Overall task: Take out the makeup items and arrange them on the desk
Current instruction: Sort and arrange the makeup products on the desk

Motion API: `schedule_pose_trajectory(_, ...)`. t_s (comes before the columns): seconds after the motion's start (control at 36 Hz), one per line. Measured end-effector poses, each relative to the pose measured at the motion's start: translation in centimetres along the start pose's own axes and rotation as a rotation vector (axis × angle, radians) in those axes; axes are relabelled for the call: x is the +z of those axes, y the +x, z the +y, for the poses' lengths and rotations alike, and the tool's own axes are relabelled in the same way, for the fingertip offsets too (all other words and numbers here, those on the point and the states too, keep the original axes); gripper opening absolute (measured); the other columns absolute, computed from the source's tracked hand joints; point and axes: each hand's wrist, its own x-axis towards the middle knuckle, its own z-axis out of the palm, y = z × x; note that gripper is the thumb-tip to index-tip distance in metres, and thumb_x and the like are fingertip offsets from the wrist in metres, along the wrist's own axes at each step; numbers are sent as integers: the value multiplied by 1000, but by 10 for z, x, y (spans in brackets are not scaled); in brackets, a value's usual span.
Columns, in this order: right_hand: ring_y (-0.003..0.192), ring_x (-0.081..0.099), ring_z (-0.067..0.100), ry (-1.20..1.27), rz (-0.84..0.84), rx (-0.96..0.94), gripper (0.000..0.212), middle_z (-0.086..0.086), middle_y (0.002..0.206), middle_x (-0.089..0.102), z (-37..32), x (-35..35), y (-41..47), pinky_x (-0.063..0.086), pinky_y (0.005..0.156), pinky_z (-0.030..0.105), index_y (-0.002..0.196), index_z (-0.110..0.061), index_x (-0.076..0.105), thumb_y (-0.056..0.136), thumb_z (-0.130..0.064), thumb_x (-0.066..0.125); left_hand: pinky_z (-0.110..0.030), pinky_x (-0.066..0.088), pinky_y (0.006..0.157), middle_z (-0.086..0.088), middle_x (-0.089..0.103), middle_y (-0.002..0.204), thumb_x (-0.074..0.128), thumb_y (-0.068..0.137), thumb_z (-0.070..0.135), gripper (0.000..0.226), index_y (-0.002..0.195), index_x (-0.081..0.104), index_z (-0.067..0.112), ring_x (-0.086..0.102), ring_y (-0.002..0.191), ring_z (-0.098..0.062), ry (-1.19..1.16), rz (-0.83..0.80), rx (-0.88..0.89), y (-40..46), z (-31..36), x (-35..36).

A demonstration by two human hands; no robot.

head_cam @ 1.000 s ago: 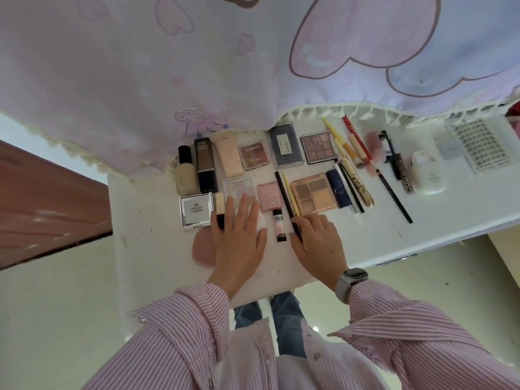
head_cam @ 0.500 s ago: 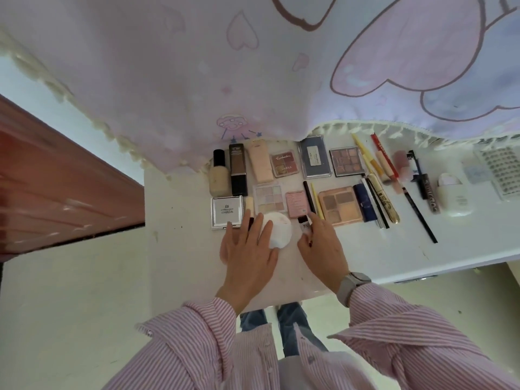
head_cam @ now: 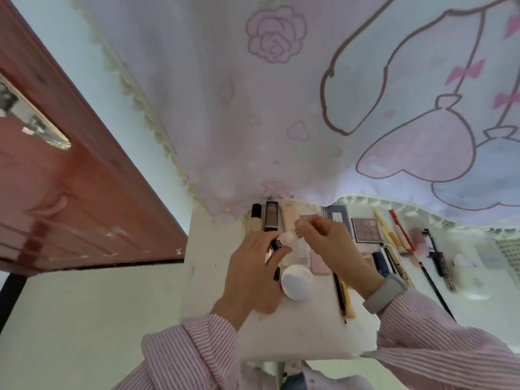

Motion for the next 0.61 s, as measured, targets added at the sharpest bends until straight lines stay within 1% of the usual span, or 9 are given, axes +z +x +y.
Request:
schedule_pose_trajectory(0.08, 49, 39, 5, -41, -15, -99, 27, -4, 56, 46, -17, 0, 7, 32, 51, 16, 70, -14, 55, 93, -26, 50, -20, 42, 63, 2, 61, 82, 49, 87, 35, 22, 100, 58, 19, 47, 78, -7, 45, 114, 36, 12, 1, -16)
schedule_pose_trajectory(0.14, 52, 40, 8, -81, -31, -188, 24, -4, 58, 46, -28, -1, 9, 34, 52, 16, 71, -19, 52, 95, -24, 47, -21, 40, 67, 0, 62, 83, 46, 88, 36, 29, 101, 62, 16, 46, 77, -7, 33, 114, 33, 21, 6, -27)
schedule_pose_trajectory(0.22, 53, 44, 6, -97, -64, -346, 18, -9, 63, 51, -46, -6, 12, 37, 55, 16, 79, -28, 51, 93, -17, 49, -11, 37, 71, 5, 60, 90, 51, 92, 30, 27, 110, 65, 16, 45, 80, -3, -29, 53, -50, 31, 14, -47)
schedule_pose_trajectory(0.33, 72, 55, 3, -68, -195, -456, 22, -12, 91, 60, -71, -16, 19, 44, 67, 14, 94, -35, 52, 90, -13, 55, -7, 35, 68, 14, 53, 88, 53, 92, 32, 26, 114, 62, 19, 46, 77, -2, 6, 108, -76, 44, 20, -73)
schedule_pose_trajectory(0.42, 55, 51, 3, -39, -265, -417, 9, -7, 71, 62, -93, -19, 26, 44, 58, 20, 95, -29, 56, 92, -30, 47, -10, 33, 62, 14, 51, 81, 53, 91, 38, 27, 109, 63, 21, 43, 73, -3, 142, 170, -28, 52, 27, -93)
schedule_pose_trajectory(0.47, 45, 43, 4, -85, -176, -447, 24, -5, 53, 55, -106, -18, 31, 37, 52, 19, 79, -18, 58, 94, -29, 44, -11, 29, 59, 12, 54, 77, 55, 89, 38, 24, 103, 65, 20, 40, 71, -2, 223, 230, 35, 56, 32, -104)
schedule_pose_trajectory(0.5, 45, 42, 5, -97, -129, -486, 24, -6, 54, 54, -112, -17, 32, 36, 51, 18, 76, -18, 57, 94, -25, 45, -11, 28, 58, 12, 55, 76, 54, 88, 40, 25, 100, 65, 20, 37, 70, 0, 251, 253, 63, 58, 35, -108)
schedule_pose_trajectory(0.56, 55, 46, 7, -40, -147, -563, 15, -6, 71, 56, -123, -14, 33, 39, 54, 19, 85, -24, 55, 93, -13, 48, -10, 29, 57, 12, 56, 76, 48, 87, 44, 31, 99, 65, 20, 36, 71, -1, 267, 304, 80, 60, 38, -118)
schedule_pose_trajectory(0.61, 67, 49, 9, 10, -251, -611, 27, -4, 89, 55, -132, -12, 33, 43, 61, 19, 101, -30, 50, 90, -5, 50, -16, 34, 57, 10, 58, 78, 44, 87, 44, 33, 100, 65, 22, 39, 73, -4, 253, 362, 61, 60, 39, -131)
